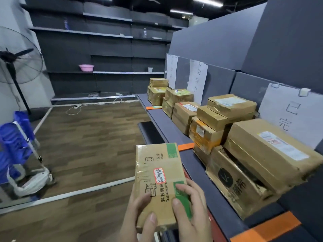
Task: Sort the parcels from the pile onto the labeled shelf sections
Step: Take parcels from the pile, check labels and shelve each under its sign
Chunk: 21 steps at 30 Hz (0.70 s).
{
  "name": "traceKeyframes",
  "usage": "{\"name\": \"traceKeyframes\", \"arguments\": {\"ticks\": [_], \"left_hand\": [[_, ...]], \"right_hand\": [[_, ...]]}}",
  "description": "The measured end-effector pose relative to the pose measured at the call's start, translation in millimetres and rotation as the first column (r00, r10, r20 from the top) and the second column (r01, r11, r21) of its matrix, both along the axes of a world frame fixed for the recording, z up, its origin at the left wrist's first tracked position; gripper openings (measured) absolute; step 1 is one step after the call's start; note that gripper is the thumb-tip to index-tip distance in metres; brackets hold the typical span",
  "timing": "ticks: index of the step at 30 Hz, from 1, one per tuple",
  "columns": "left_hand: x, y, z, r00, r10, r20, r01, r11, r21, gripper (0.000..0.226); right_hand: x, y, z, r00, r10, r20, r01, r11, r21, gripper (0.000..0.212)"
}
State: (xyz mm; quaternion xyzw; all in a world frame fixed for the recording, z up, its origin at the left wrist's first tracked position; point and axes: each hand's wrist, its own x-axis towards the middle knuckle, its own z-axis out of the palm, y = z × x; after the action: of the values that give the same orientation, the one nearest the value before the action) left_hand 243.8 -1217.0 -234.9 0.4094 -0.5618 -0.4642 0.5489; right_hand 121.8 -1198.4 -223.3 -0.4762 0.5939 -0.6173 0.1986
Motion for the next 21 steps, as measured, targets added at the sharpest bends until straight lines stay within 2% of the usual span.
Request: {"name": "traceKeyframes", "arguments": {"ticks": [4,12,17,21], "left_hand": [[8,-90,10,0.999,0.025,0.031,-0.022,0.997,-0.074,0.041],[37,-232,14,0.999,0.033,0.039,-0.033,0.999,0.004,0.044],[27,-336,9,0.997,-0.017,0.077,0.013,0.999,0.045,0.043],[2,-433,3,0.99,-0.014,0.138,0.017,1.0,-0.021,0.046]], "right_hand": [[9,-91,8,1.0,0.0,0.004,0.0,0.999,-0.037,0.036],[24,-243,8,0.998,0.048,-0.029,-0.048,0.999,0.008,0.033],[13,-344,3,0.998,0.055,0.02,-0.055,0.998,0.035,0.035],[-10,-441,-13,0.996,0.043,0.074,-0.044,0.999,0.017,0.031]]}}
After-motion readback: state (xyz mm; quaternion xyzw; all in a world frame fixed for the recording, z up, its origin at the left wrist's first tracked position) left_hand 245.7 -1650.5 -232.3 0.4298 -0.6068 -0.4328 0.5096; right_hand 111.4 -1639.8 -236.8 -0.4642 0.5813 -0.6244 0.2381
